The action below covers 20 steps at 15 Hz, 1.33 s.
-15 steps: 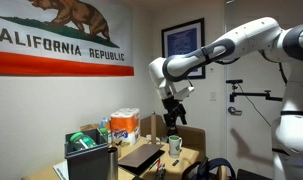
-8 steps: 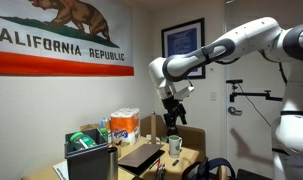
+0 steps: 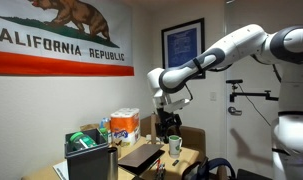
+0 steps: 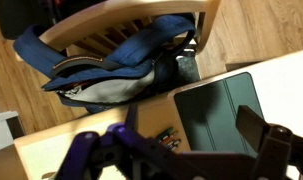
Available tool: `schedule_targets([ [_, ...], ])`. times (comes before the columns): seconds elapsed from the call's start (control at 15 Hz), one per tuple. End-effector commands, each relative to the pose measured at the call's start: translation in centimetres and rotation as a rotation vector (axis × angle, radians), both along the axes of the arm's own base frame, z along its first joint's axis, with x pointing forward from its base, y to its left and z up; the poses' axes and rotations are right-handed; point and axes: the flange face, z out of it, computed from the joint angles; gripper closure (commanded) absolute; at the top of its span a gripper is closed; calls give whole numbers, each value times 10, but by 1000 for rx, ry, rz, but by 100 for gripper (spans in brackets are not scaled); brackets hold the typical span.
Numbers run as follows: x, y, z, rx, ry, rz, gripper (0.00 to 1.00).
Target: Flip open the laptop
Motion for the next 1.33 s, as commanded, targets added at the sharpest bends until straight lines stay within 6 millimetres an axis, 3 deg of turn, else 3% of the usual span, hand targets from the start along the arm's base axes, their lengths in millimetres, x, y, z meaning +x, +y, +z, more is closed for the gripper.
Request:
schedule_targets([
  [0.0,16,-9,-44,33,-71,-187,0],
  [0.27,37,-38,-91,54,-213,-365,0],
  [0.47,49,-63,-114,67,-332,-473,0],
  [1.07,59,-136,-166,29,-547,-642,0],
  [1.27,59,-149,-183,-1,-538,-651,0],
])
